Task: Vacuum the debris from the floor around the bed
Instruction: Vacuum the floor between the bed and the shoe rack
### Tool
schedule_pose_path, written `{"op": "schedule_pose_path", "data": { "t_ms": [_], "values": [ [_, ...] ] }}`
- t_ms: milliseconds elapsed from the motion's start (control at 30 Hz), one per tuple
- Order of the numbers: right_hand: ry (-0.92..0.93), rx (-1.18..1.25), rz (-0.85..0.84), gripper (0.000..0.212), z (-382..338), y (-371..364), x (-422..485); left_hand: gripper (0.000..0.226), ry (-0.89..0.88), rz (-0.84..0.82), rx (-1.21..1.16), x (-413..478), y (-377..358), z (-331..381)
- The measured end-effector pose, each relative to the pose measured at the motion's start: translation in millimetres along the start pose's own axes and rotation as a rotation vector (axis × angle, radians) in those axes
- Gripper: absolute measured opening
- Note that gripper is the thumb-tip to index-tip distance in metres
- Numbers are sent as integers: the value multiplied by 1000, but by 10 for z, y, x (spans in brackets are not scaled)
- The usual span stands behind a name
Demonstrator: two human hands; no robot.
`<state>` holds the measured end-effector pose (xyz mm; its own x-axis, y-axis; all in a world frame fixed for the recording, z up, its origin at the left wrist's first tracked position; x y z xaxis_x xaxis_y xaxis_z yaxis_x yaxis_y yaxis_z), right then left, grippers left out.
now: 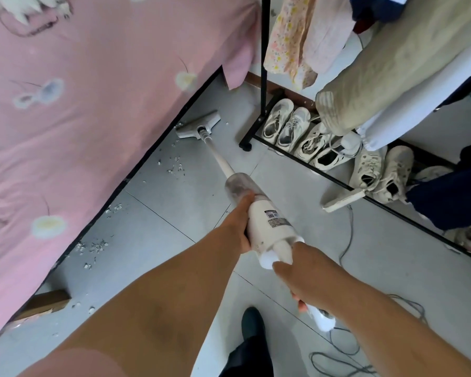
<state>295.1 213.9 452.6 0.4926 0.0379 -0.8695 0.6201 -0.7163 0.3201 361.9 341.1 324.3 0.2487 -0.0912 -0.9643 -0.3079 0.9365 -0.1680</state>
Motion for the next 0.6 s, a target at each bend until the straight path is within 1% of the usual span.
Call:
{"op": "schedule_pose_path", "data": {
  "t_ms": [133, 300, 367, 533, 600],
  "values": [
    [3, -42, 0, 23, 98, 38, -30, 64, -15, 4, -7, 6, -73, -86],
    [10, -98, -22, 17, 273, 39, -235, 59, -21, 1, -29, -63, -133, -357],
    [10, -101, -34, 18, 364, 42, -363, 60, -17, 1, -31, -145, -175, -495],
    [-21, -49, -59, 30, 611, 27, -677, 60, -11, 6, 5, -391, -284, -812],
    [-14, -7, -72, 29, 759, 31, -841, 60, -7, 5, 32, -520, -359, -974]
  ]
}}
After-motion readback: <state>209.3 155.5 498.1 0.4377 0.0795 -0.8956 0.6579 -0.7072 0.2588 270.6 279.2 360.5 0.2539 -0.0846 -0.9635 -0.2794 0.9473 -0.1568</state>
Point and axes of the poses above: each hand's wrist, its own x-axis towards the middle knuckle, its own y-axis out of the back of the hand, z = x × y, the point moved 3 cm from there along x, towards the middle knuckle, and after that the axes turned 2 degrees about x, right-handed, at the moved point
